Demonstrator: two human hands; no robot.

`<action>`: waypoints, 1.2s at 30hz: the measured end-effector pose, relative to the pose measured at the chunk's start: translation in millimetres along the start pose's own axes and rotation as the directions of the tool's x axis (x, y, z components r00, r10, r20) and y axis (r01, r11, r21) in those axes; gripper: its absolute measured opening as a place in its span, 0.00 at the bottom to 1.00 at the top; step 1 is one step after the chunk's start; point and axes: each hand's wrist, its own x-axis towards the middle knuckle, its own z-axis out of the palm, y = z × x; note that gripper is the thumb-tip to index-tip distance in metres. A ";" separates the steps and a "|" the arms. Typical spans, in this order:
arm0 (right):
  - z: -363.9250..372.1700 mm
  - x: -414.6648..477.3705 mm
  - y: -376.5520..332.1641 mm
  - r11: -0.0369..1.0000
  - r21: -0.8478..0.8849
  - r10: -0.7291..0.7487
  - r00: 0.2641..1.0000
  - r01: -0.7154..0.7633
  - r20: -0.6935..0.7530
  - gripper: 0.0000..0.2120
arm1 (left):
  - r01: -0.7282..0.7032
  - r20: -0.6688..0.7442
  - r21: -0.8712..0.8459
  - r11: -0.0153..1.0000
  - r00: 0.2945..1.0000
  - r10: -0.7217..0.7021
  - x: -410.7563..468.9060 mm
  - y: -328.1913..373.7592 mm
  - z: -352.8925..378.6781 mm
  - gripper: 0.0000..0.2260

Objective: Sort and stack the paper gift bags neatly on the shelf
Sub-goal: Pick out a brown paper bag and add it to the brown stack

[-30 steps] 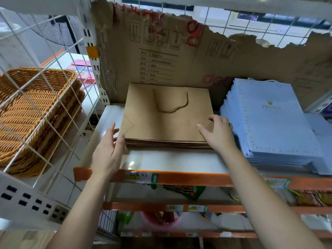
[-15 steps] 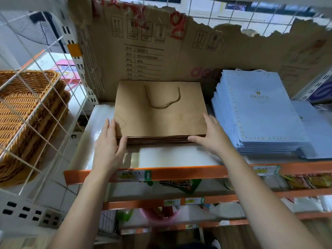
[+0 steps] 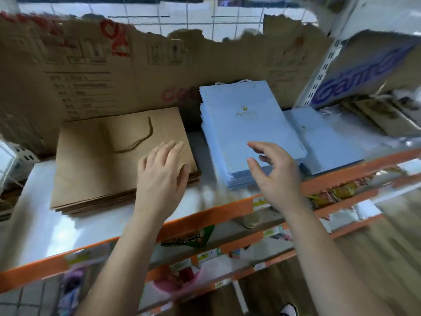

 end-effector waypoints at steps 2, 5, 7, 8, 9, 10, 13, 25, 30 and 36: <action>-27.5 -5.6 27.7 0.999 -0.019 0.043 0.998 -0.044 -0.039 0.14 | -0.039 0.034 -0.010 0.999 0.999 0.039 9.3 36.6 19.5 0.20; -78.3 -12.0 73.3 0.994 -0.075 0.074 0.993 -0.081 -0.089 0.14 | -0.096 0.046 -0.032 0.995 0.994 0.098 28.4 99.3 52.8 0.19; -117.4 -14.2 108.9 0.987 -0.099 0.113 0.987 -0.124 -0.116 0.14 | -0.138 0.048 -0.058 0.989 0.989 0.141 41.9 147.7 77.2 0.19; -138.3 -15.3 126.9 0.984 -0.094 0.137 0.982 -0.149 -0.131 0.14 | -0.155 0.062 -0.069 0.986 0.985 0.159 47.5 173.3 89.3 0.19; -159.2 -16.4 144.6 0.981 -0.087 0.159 0.976 -0.173 -0.147 0.14 | -0.168 0.081 -0.083 0.982 0.981 0.175 52.7 198.7 100.9 0.20; -180.2 -18.1 161.0 0.977 -0.080 0.185 0.970 -0.199 -0.158 0.14 | -0.178 0.095 -0.099 0.979 0.978 0.188 57.6 223.7 112.3 0.20; -238.2 -25.6 205.5 0.964 -0.098 0.234 0.963 -0.248 -0.130 0.15 | -0.178 0.120 -0.126 0.976 0.974 0.193 70.6 294.5 146.0 0.21; -357.5 -31.9 351.1 0.914 -0.146 0.365 0.924 -0.379 -0.114 0.17 | -0.171 0.252 -0.156 0.973 0.945 0.207 118.2 458.0 246.4 0.17; -395.6 -4.3 407.7 0.900 -0.141 0.390 0.906 -0.412 -0.162 0.17 | -0.172 0.233 -0.175 0.969 0.949 0.211 161.8 502.3 294.9 0.17; -441.9 45.4 477.2 0.902 -0.184 0.365 0.917 -0.391 -0.161 0.16 | -0.153 0.228 -0.219 0.964 0.952 0.203 222.1 552.6 349.1 0.23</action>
